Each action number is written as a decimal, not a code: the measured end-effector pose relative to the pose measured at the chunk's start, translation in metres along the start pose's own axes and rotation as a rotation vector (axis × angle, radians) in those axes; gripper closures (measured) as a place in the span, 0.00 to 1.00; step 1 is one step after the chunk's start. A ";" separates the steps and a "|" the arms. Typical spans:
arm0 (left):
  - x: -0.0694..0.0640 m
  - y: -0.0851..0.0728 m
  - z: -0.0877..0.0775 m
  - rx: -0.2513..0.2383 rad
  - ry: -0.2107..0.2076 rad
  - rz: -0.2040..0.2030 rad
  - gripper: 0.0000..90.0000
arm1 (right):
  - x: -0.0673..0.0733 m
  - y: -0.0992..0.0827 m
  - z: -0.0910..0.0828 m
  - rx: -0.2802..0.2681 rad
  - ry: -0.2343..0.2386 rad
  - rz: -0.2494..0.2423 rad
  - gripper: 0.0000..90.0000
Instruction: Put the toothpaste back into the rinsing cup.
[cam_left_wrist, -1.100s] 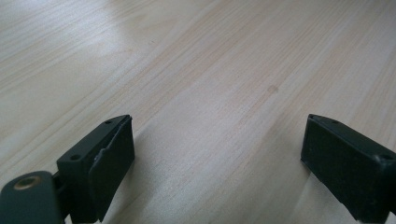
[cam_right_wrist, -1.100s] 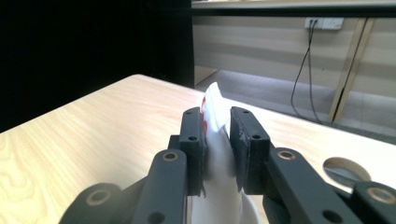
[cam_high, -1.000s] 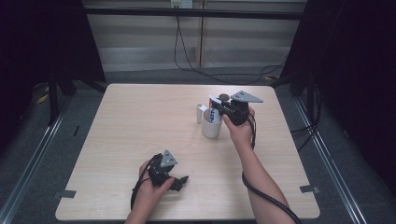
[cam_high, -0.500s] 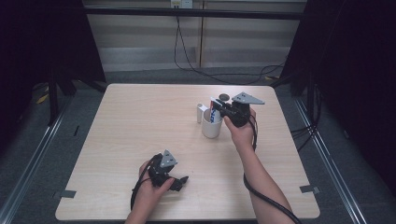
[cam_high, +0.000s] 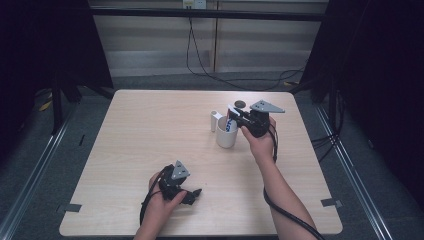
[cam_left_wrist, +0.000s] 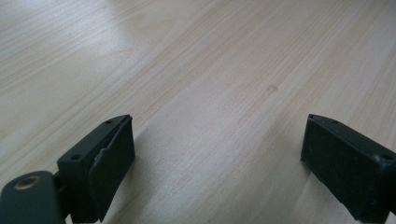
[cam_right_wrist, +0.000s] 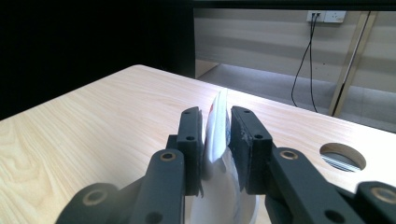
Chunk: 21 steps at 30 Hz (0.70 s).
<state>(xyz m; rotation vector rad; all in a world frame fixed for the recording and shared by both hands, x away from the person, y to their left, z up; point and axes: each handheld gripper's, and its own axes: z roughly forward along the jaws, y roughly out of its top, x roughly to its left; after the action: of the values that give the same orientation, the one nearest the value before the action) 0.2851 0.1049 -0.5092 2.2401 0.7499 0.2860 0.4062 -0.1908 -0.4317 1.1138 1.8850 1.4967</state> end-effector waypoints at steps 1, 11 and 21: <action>0.000 0.000 0.000 0.000 0.000 0.000 0.11 | 0.000 0.000 0.000 0.002 0.000 -0.001 0.80; 0.000 0.000 0.000 0.000 0.000 -0.001 0.11 | 0.005 0.002 -0.002 0.032 -0.006 -0.029 0.67; 0.000 0.000 0.000 0.000 0.000 0.001 0.11 | 0.007 0.002 -0.006 0.055 0.001 -0.023 0.53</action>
<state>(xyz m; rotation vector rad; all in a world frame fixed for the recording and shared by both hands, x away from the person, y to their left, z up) 0.2851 0.1049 -0.5092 2.2407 0.7493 0.2858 0.3984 -0.1882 -0.4276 1.1118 1.9446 1.4410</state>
